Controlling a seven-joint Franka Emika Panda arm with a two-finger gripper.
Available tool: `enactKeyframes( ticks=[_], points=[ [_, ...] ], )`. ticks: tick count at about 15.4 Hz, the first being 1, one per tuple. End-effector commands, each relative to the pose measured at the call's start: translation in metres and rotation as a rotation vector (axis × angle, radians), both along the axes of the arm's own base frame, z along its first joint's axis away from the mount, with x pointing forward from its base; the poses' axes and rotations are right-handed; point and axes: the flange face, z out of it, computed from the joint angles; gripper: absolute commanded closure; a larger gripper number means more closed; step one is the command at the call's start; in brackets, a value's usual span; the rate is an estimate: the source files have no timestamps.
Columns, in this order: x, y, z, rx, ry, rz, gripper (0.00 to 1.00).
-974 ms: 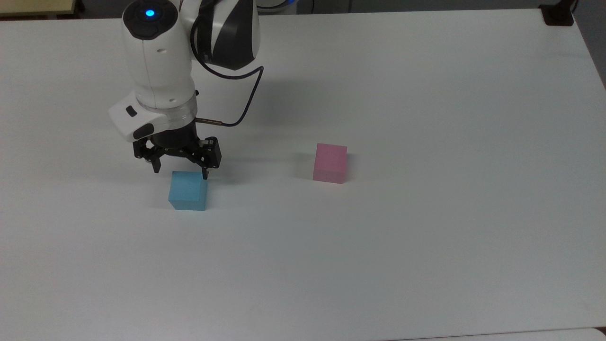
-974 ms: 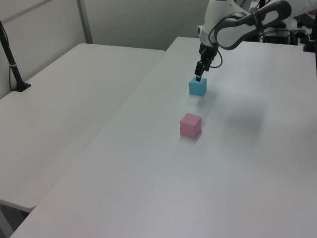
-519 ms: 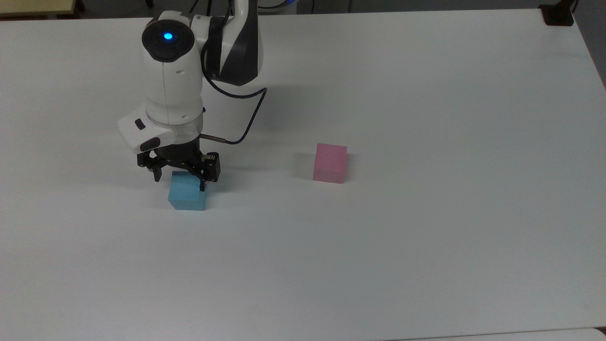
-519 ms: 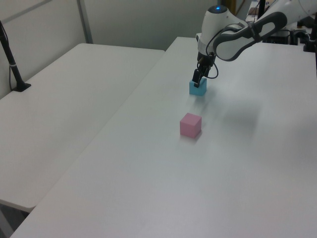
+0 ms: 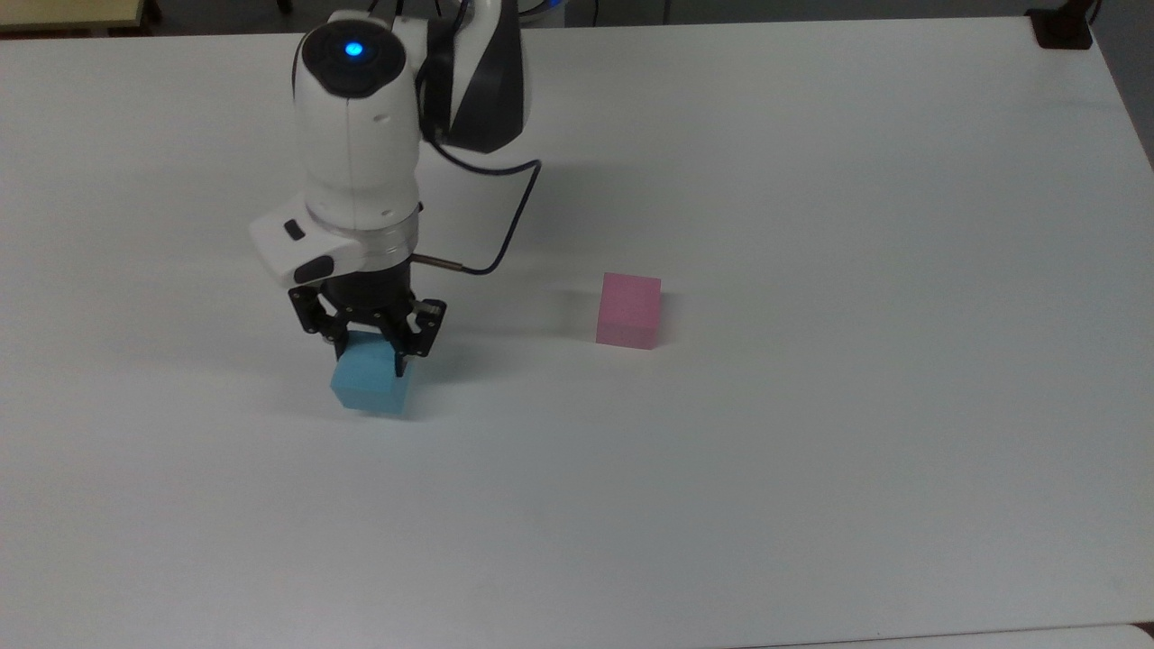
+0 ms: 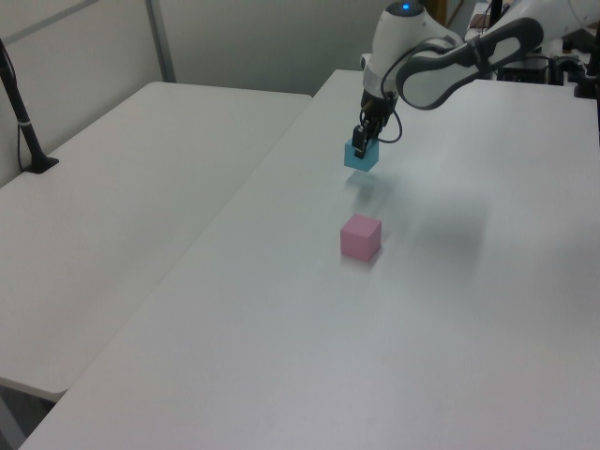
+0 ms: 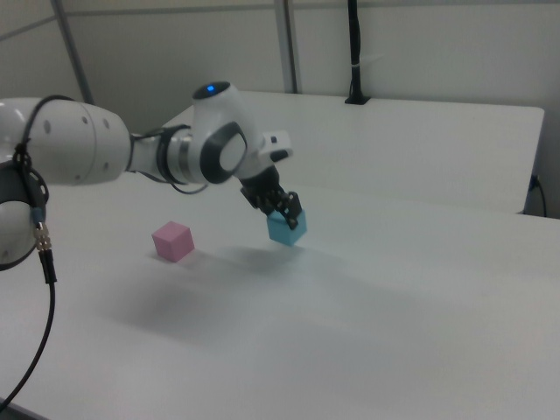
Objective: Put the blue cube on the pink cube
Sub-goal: 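Close the gripper on the light-blue cube and lift it, then carry the light-blue cube over the pink cube and lower it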
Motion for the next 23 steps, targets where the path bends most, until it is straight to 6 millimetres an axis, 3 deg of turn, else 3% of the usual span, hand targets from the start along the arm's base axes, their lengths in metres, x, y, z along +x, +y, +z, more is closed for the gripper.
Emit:
enactKeyframes(
  ticks=[1,5,7,10,13,18,23],
  points=[
    [-0.020,0.045,0.060,0.015,0.028,0.008,0.57],
    [-0.038,0.108,0.090,0.020,0.116,0.061,0.57],
    [-0.046,0.139,0.095,0.020,0.175,0.009,0.57],
    [-0.064,0.198,0.087,0.004,0.259,0.032,0.57],
    [-0.068,0.233,0.067,-0.006,0.267,0.005,0.57],
    [-0.071,0.259,0.052,-0.004,0.264,-0.006,0.57],
    [-0.062,0.263,0.034,0.005,0.225,-0.045,0.57]
  ],
)
